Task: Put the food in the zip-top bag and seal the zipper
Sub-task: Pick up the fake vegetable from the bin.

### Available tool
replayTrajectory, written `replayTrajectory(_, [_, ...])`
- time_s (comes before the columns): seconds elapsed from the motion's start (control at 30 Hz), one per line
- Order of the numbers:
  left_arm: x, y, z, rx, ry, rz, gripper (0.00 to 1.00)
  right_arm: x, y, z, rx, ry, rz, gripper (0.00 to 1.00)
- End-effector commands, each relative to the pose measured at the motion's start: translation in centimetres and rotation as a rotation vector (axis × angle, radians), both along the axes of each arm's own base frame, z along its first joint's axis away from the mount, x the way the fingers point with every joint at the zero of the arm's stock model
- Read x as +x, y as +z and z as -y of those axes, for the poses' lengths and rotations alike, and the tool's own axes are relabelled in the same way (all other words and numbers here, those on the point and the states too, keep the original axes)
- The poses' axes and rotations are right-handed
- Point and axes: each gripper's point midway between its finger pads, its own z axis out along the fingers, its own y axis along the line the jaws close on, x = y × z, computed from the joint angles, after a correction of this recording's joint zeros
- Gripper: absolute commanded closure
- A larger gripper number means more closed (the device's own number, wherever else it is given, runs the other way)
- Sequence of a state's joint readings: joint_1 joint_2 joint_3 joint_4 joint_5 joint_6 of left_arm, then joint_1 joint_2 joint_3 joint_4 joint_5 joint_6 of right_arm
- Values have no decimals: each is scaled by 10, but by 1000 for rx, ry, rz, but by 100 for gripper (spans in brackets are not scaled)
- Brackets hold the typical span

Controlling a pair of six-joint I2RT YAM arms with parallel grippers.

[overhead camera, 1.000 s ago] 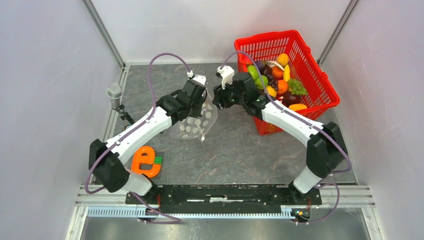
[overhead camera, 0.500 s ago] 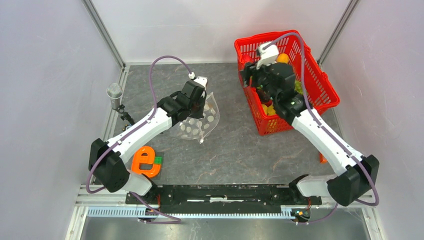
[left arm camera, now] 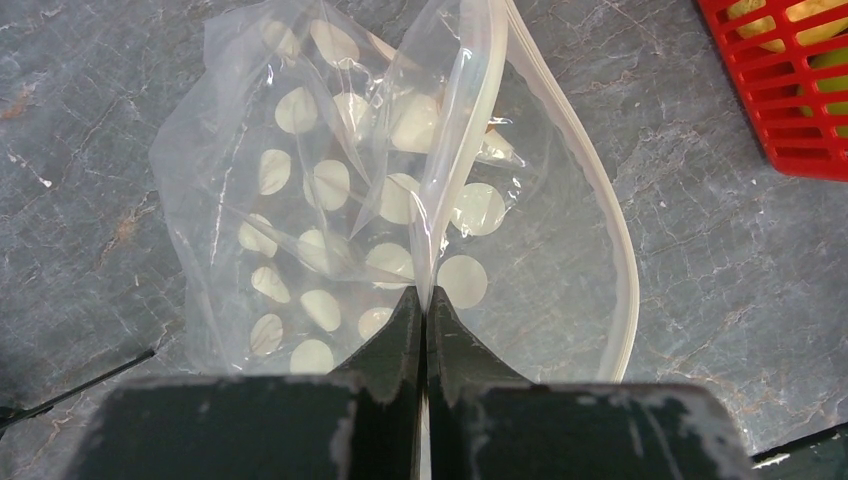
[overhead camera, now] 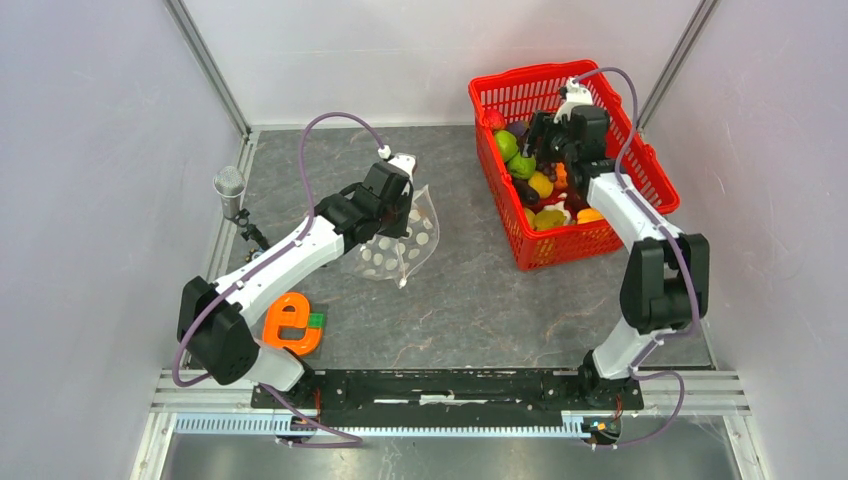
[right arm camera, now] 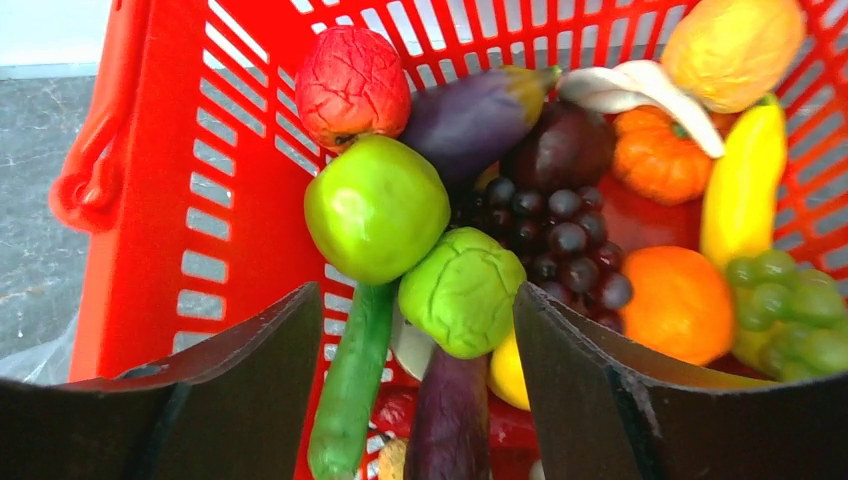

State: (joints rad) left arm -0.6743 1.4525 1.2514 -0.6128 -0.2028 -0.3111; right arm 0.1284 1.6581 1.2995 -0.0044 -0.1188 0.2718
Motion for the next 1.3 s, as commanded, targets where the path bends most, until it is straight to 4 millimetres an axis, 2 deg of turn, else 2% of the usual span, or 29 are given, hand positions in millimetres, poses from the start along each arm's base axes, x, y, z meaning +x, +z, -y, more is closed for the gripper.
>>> replayTrajectory(0.0, [6,8,5,-45,16,24,98,30,34,-16,90,84,90,25])
replayTrajectory(0.1, [8,6,5,-46,30,20,98,49,25,-24,70,156,68,24])
replayTrajectory(0.2, [11,5,5,-39,43,20,98,69,7,-33,43,222,17,19])
replayTrajectory(0.27, [13,3,4,-21,50,12,98,82,-2,-16,1,117,-14,17])
replayTrajectory(0.33, [15,3,5,-15,55,11,98,92,-2,9,-50,-25,2,17])
replayTrajectory(0.47, [18,3,7,-22,64,7,98,110,-3,37,-138,-107,-9,27])
replayTrajectory(0.6, [18,2,4,-15,67,14,98,115,-20,62,-229,-134,-67,33])
replayTrajectory(0.67, [18,1,3,-9,65,18,98,114,-23,67,-283,-113,-72,35])
replayTrajectory(0.8, [19,1,1,-4,55,28,98,115,-42,77,-386,-93,-143,39])
replayTrajectory(0.93, [20,1,0,-9,47,37,98,117,-55,86,-439,-111,-174,38])
replayTrajectory(1.1, [18,0,-3,-18,40,35,98,125,-71,86,-455,-101,-188,42])
replayTrajectory(1.27, [18,0,-6,-33,40,36,98,129,-80,102,-516,-157,-199,36])
